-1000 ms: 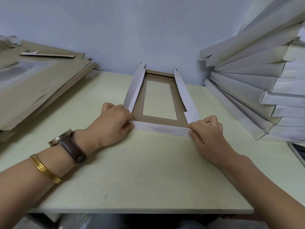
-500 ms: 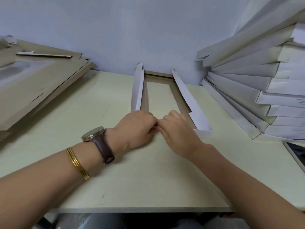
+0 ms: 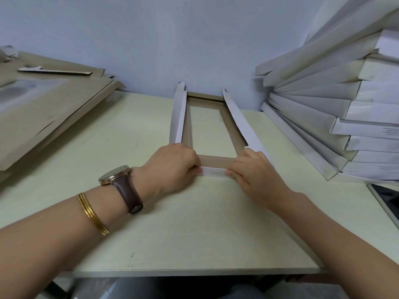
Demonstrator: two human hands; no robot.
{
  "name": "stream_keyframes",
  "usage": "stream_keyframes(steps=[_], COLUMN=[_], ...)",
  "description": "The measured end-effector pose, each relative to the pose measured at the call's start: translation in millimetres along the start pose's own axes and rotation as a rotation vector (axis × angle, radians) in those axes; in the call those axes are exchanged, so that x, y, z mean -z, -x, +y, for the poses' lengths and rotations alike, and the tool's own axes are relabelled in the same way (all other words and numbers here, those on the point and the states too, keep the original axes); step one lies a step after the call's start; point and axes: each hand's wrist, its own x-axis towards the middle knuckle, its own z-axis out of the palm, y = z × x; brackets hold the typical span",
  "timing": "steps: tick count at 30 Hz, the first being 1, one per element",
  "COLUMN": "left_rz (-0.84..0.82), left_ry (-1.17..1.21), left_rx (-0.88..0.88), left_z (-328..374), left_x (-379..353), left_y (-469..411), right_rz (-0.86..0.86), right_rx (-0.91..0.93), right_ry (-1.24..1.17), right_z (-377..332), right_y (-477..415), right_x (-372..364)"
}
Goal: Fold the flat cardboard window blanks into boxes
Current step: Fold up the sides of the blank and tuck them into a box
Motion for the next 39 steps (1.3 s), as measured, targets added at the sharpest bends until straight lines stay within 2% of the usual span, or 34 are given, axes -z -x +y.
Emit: stream_keyframes(steps=[9, 17, 23, 28, 39], left_rz=[-0.019, -0.008, 0.152, 0.144, 0.182], left_ry=[0.016, 0.039, -0.052, -0.036, 0.079], left_rx=[0.023, -0.016, -0.077, -0.067, 0.001], left_z=[-15, -30, -51, -61, -64], left_x=[5, 11, 15, 17, 16], left_y=[9, 17, 30, 33, 35], right_rz=[0.053, 0.028, 0.035, 0.062, 0.082], right_rx=[-0.077, -0.092, -0.085, -0.042, -0.108], right_ry=[-0.037, -0.076, -0.097, -0.111, -0.128], right_z=[47, 51, 61, 64, 65], right_y=[34, 34, 37, 37, 37], right_x=[6, 4, 3, 2, 2])
